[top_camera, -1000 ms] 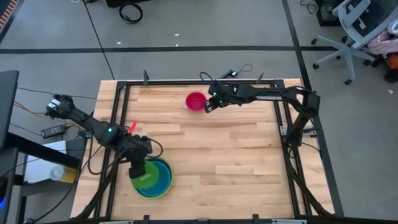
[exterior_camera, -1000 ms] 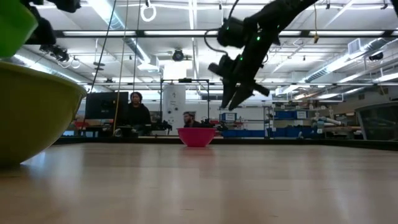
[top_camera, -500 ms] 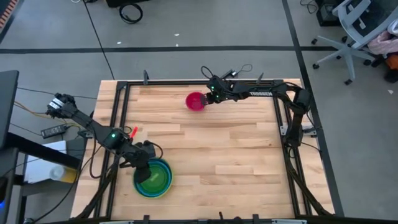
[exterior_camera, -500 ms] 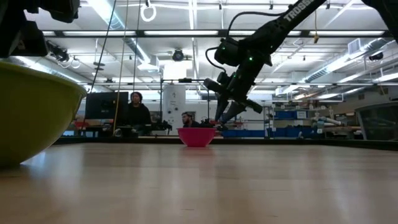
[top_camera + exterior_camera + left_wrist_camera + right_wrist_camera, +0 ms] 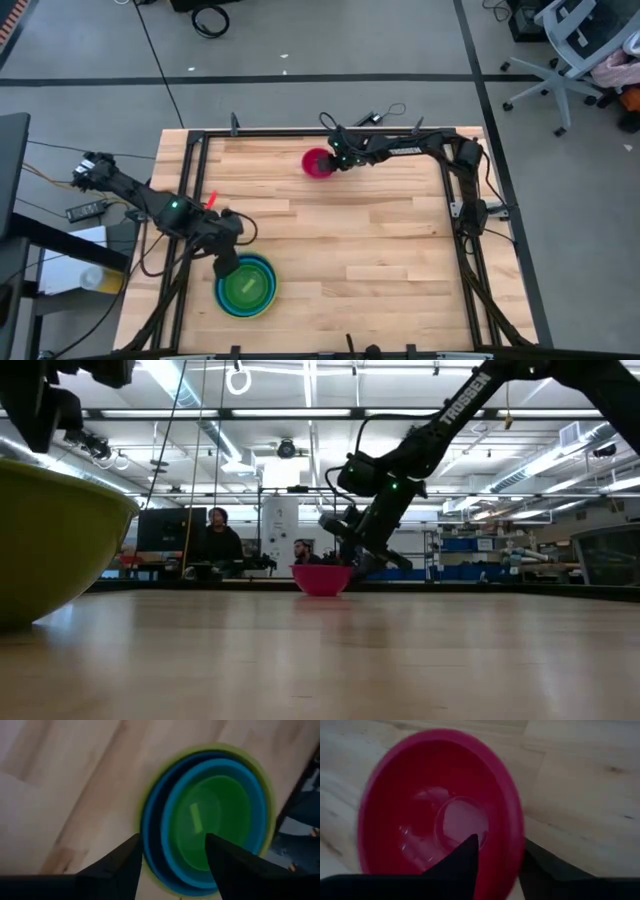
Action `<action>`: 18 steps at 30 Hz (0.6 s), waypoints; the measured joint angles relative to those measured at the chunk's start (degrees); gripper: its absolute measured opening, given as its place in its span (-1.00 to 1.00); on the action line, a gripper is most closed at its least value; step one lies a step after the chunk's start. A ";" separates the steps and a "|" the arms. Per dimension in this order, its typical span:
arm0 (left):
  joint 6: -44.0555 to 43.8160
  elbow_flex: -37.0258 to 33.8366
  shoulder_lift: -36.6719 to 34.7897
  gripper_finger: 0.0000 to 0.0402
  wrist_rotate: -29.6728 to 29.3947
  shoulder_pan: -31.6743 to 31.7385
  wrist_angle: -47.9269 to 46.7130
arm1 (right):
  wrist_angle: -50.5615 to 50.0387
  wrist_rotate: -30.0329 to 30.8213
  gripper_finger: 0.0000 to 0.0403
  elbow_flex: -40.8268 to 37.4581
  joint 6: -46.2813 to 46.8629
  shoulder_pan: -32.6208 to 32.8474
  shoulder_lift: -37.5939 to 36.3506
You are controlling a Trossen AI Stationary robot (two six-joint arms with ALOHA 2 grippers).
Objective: Nest bowls inside each other
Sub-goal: Stack the red bowl on top of the light green bowl
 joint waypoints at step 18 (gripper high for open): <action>21.92 0.00 0.22 -0.19 -23.33 24.11 21.84 | 1.10 28.21 -0.92 0.03 -11.93 19.81 -14.25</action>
